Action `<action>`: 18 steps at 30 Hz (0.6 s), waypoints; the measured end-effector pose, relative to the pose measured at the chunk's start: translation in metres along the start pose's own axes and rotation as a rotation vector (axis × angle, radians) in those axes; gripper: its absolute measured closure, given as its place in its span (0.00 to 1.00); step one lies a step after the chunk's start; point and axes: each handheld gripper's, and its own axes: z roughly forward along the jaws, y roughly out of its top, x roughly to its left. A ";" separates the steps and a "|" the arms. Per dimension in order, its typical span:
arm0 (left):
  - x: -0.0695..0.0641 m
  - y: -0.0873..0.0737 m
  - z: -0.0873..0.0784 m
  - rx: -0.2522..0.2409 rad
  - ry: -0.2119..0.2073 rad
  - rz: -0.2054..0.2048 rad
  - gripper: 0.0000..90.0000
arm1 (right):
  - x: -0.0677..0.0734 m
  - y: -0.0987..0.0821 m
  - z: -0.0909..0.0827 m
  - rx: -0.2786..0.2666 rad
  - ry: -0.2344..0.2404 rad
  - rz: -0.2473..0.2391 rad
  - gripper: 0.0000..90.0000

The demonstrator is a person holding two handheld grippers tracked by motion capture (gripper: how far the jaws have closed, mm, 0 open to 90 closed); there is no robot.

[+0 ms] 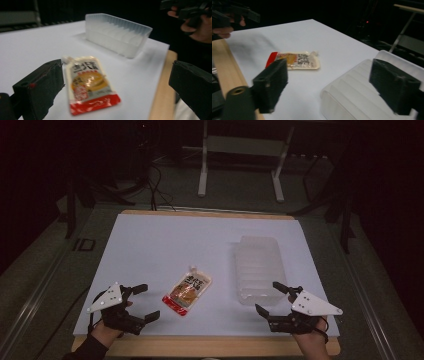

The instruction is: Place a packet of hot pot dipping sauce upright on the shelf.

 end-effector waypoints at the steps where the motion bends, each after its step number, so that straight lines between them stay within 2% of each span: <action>1: 0.000 0.000 0.000 0.008 -0.013 -0.013 0.00 | 0.000 0.000 0.000 0.000 0.000 0.000 0.15; 3: -0.001 0.002 0.000 0.038 -0.034 -0.043 0.00 | 0.002 0.000 0.000 -0.001 -0.033 -0.022 0.13; 4: -0.002 0.003 0.001 0.048 -0.058 -0.049 0.00 | 0.001 0.001 -0.001 -0.014 -0.013 -0.004 0.13; 5: -0.002 0.003 0.002 0.063 -0.060 -0.048 0.00 | 0.000 0.001 -0.001 -0.019 -0.008 0.003 0.13; 7: -0.003 0.003 0.003 0.071 -0.063 -0.049 0.00 | -0.001 0.001 -0.001 -0.018 -0.006 0.001 0.12; 8: -0.003 0.003 0.003 0.077 -0.069 -0.054 0.00 | -0.002 0.000 0.000 -0.019 -0.012 -0.024 0.12; 9: -0.004 0.003 0.003 0.083 -0.067 -0.046 0.00 | -0.001 0.000 0.001 -0.010 -0.011 -0.045 0.13; 10: -0.006 0.004 0.002 0.077 -0.065 -0.028 0.00 | -0.001 0.000 0.001 -0.010 -0.011 -0.045 0.13; 12: -0.008 0.007 0.002 0.073 -0.054 -0.017 0.00 | -0.001 -0.002 0.002 0.011 -0.001 -0.058 0.13; 13: -0.009 0.010 0.003 0.064 -0.054 -0.010 0.00 | -0.001 -0.002 0.003 0.037 -0.009 -0.038 0.12; 16: -0.010 0.015 0.005 0.057 -0.066 0.002 0.00 | -0.004 -0.002 0.003 0.033 0.003 0.017 0.12; 18: -0.010 0.019 0.007 0.066 -0.073 0.000 0.00 | -0.004 -0.002 0.004 0.020 -0.006 0.056 0.11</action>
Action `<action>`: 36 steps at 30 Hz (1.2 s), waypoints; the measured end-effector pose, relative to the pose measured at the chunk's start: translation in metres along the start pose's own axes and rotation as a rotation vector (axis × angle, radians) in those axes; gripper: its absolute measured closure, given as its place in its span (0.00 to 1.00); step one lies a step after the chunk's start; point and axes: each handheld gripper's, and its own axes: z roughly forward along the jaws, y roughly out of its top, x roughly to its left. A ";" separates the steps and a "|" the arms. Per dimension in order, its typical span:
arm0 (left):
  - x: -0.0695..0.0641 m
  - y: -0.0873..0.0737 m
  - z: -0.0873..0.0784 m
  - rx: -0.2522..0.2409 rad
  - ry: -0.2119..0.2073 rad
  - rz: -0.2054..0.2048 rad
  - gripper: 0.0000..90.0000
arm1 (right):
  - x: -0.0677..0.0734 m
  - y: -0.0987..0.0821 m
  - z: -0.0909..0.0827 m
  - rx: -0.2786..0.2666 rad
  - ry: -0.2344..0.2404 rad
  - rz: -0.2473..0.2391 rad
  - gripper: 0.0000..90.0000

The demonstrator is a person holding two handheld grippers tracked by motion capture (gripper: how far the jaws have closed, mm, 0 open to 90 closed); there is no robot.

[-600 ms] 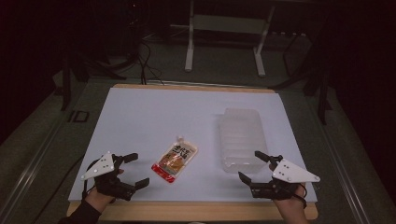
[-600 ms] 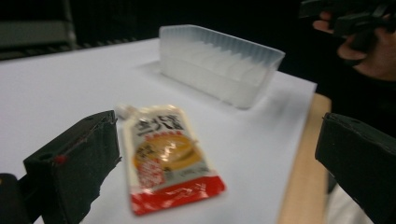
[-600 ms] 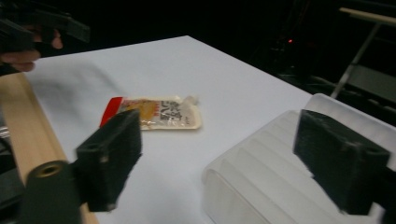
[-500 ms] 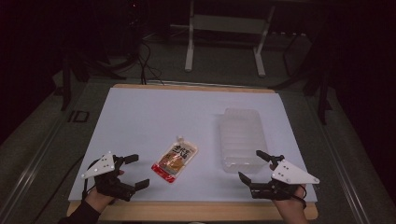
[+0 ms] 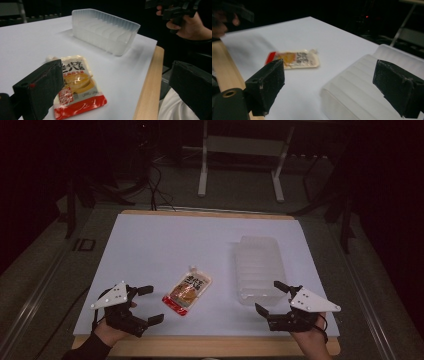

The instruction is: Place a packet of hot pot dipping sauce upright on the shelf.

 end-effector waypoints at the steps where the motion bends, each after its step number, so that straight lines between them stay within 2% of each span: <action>1: 0.000 0.000 0.000 0.000 0.000 0.000 0.00 | 0.000 0.000 0.000 0.000 0.000 0.000 0.11; 2: 0.000 0.002 0.001 0.010 -0.010 -0.002 0.00 | 0.000 0.001 0.000 -0.011 0.036 0.024 0.11; 7: -0.005 0.012 0.006 0.025 -0.011 0.008 0.00 | 0.004 0.002 0.000 -0.022 0.043 0.006 0.11; 11: 0.000 0.018 0.010 0.029 -0.010 -0.003 0.00 | 0.007 0.003 -0.001 -0.021 0.064 -0.004 0.11; 14: 0.006 0.022 0.015 0.041 0.034 0.019 0.01 | 0.009 0.005 -0.002 -0.019 0.064 -0.004 0.11; 16: 0.013 0.025 0.017 0.034 0.047 0.003 0.01 | 0.010 0.005 -0.002 -0.021 0.065 -0.006 0.12; 21: 0.019 0.029 0.020 0.031 0.058 -0.010 0.01 | 0.009 0.004 -0.002 -0.015 0.061 -0.009 0.12; 22: 0.023 0.031 0.023 0.042 0.050 -0.009 0.01 | 0.010 0.005 -0.002 -0.020 0.056 -0.007 0.12; 26: 0.029 0.034 0.029 0.060 0.056 -0.009 0.01 | 0.011 0.005 -0.003 -0.028 0.045 -0.011 0.11; 27: 0.032 0.036 0.033 0.069 0.052 -0.015 0.01 | 0.009 0.005 -0.003 -0.027 0.066 -0.005 0.11; 29: 0.034 0.037 0.036 0.074 0.054 -0.012 0.01 | 0.009 0.005 -0.004 -0.034 0.070 0.003 0.11; 32: 0.039 0.040 0.043 0.087 0.054 -0.010 0.01 | 0.007 0.005 -0.005 -0.024 0.068 -0.009 0.12; 34: 0.042 0.042 0.047 0.093 0.052 -0.007 0.01 | 0.006 0.005 -0.003 -0.016 0.065 -0.020 0.16; 36: 0.043 0.044 0.049 0.095 0.057 -0.004 0.01 | 0.005 0.004 -0.002 -0.008 0.048 -0.039 0.15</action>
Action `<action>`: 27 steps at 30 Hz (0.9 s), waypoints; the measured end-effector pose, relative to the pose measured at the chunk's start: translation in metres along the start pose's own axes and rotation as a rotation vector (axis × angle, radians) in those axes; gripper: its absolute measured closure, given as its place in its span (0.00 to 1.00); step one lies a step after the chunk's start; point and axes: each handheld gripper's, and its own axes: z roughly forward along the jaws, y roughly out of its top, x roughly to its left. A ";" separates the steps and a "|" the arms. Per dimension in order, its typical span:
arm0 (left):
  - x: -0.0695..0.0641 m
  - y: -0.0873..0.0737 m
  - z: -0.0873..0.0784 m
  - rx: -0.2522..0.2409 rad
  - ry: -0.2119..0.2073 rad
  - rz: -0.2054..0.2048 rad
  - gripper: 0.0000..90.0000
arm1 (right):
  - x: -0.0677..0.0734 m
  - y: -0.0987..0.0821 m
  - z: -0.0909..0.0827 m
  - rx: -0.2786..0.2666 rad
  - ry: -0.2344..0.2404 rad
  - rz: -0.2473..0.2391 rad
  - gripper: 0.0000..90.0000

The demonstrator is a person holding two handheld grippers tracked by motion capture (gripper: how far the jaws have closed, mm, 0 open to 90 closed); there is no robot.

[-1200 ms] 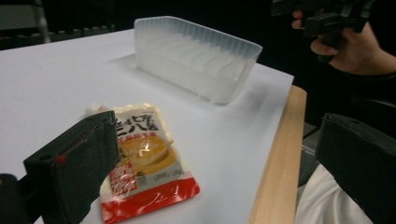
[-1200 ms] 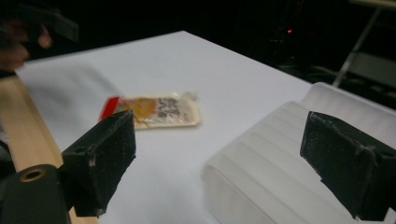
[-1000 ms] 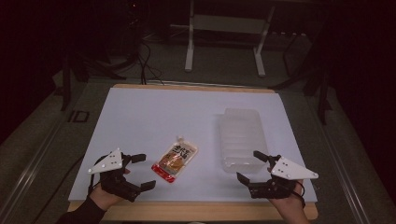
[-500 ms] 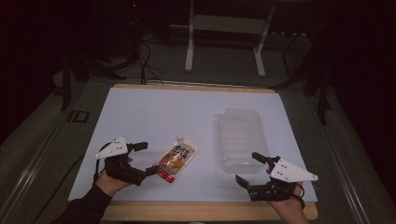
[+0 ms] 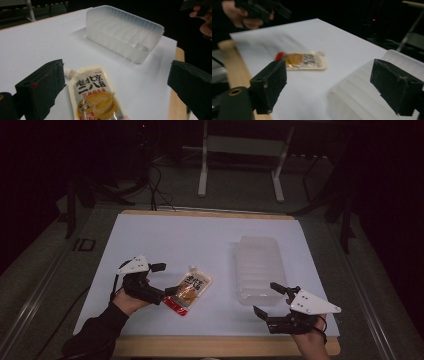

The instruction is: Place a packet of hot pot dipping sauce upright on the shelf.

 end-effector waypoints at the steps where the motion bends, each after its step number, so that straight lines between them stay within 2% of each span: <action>1: 0.004 0.003 0.005 0.009 0.004 0.003 0.01 | -0.001 -0.001 0.001 0.005 -0.010 0.006 0.16; 4: 0.013 0.004 0.011 0.016 0.014 -0.011 0.02 | -0.002 0.000 0.002 0.016 -0.015 0.013 0.15; 5: 0.015 0.004 0.013 0.017 0.017 -0.013 0.05 | -0.002 0.000 0.001 0.014 -0.024 0.028 0.11; 7: 0.023 0.005 0.016 0.018 0.026 -0.026 0.05 | -0.001 0.000 0.000 -0.007 -0.058 0.041 0.11; 9: 0.030 0.006 0.020 0.021 0.018 -0.050 0.07 | -0.002 0.002 -0.004 -0.047 -0.036 0.061 0.11; 10: 0.030 0.006 0.020 0.021 0.018 -0.050 0.07 | -0.001 0.002 -0.005 -0.049 -0.035 0.057 0.11; 11: 0.037 0.007 0.025 0.028 0.019 -0.070 0.07 | 0.000 0.003 -0.005 -0.050 -0.041 0.043 0.11; 13: 0.041 0.007 0.030 0.039 0.016 -0.079 0.08 | 0.001 0.003 -0.004 -0.046 -0.028 0.039 0.11; 18: 0.048 0.007 0.042 0.080 0.020 -0.084 0.13 | 0.004 0.002 -0.001 -0.033 -0.011 0.025 0.11; 22: 0.054 0.003 0.057 0.137 0.020 -0.087 0.18 | 0.004 0.002 -0.002 -0.036 0.001 0.016 0.15; 23: 0.056 0.002 0.060 0.144 0.002 -0.098 0.20 | 0.004 0.002 -0.002 -0.038 0.010 0.018 0.15; 27: 0.059 0.000 0.067 0.169 0.007 -0.091 0.30 | 0.004 0.002 -0.002 -0.039 0.018 0.016 0.16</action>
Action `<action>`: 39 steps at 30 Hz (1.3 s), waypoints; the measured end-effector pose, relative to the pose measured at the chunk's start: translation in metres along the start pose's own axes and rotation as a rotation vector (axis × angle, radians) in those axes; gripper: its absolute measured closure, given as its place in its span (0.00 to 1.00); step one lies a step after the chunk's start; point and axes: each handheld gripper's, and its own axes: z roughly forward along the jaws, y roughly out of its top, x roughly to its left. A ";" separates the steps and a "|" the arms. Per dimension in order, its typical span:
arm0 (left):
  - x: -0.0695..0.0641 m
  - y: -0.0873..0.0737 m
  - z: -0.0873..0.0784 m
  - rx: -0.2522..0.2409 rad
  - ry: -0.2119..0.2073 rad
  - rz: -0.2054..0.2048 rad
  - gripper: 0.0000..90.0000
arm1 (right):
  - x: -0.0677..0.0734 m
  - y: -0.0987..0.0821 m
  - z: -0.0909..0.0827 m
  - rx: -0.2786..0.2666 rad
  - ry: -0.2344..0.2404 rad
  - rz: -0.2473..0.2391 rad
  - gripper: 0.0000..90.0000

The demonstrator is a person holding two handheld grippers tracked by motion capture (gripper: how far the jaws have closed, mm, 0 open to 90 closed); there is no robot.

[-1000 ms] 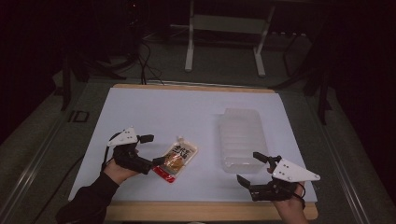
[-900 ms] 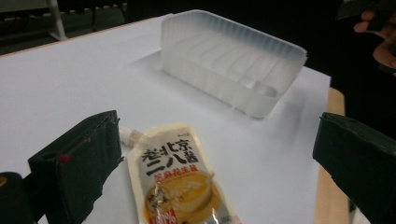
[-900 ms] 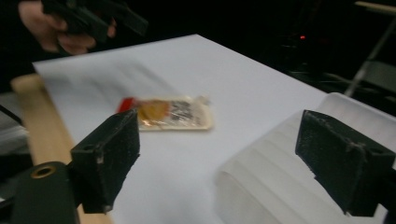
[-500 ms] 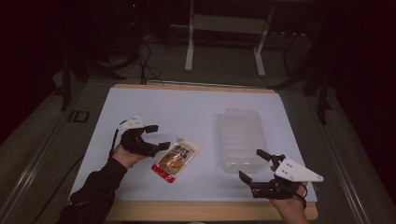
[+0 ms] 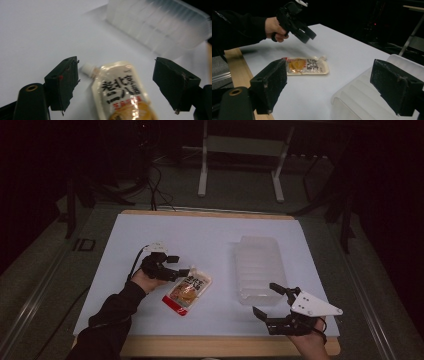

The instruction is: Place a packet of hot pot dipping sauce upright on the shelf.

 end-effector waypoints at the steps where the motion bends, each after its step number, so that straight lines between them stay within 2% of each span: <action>1: 0.002 0.000 0.003 0.007 0.011 0.005 0.30 | 0.000 0.000 0.000 0.000 0.005 0.001 0.16; 6: 0.012 -0.003 0.014 0.035 0.001 -0.035 0.37 | 0.001 -0.001 0.001 0.008 0.018 0.001 0.18; 10: 0.016 -0.007 0.023 0.099 -0.014 -0.055 0.40 | 0.000 -0.001 0.002 0.008 0.021 0.002 0.18; 11: 0.017 -0.008 0.026 0.113 -0.012 -0.059 0.40 | 0.000 -0.001 0.002 0.010 0.025 0.005 0.18; 13: 0.018 -0.010 0.032 0.146 0.019 -0.063 0.40 | 0.001 -0.002 0.002 0.013 0.026 0.005 0.18; 20: 0.020 -0.018 0.044 0.160 -0.022 -0.085 0.47 | 0.001 -0.002 0.003 0.019 0.031 0.006 0.18; 27: 0.022 -0.020 0.046 0.160 -0.034 -0.112 0.50 | 0.001 -0.003 0.005 0.030 0.035 0.004 0.18; 31: 0.021 -0.019 0.046 0.192 -0.094 -0.145 0.58 | 0.001 -0.003 0.005 0.029 0.036 0.006 0.18; 32: 0.020 -0.019 0.047 0.198 -0.095 -0.138 0.59 | 0.001 -0.003 0.005 0.030 0.037 0.008 0.18; 39: 0.009 -0.013 0.050 0.250 -0.037 -0.097 0.67 | 0.001 -0.003 0.006 0.037 0.037 0.003 0.18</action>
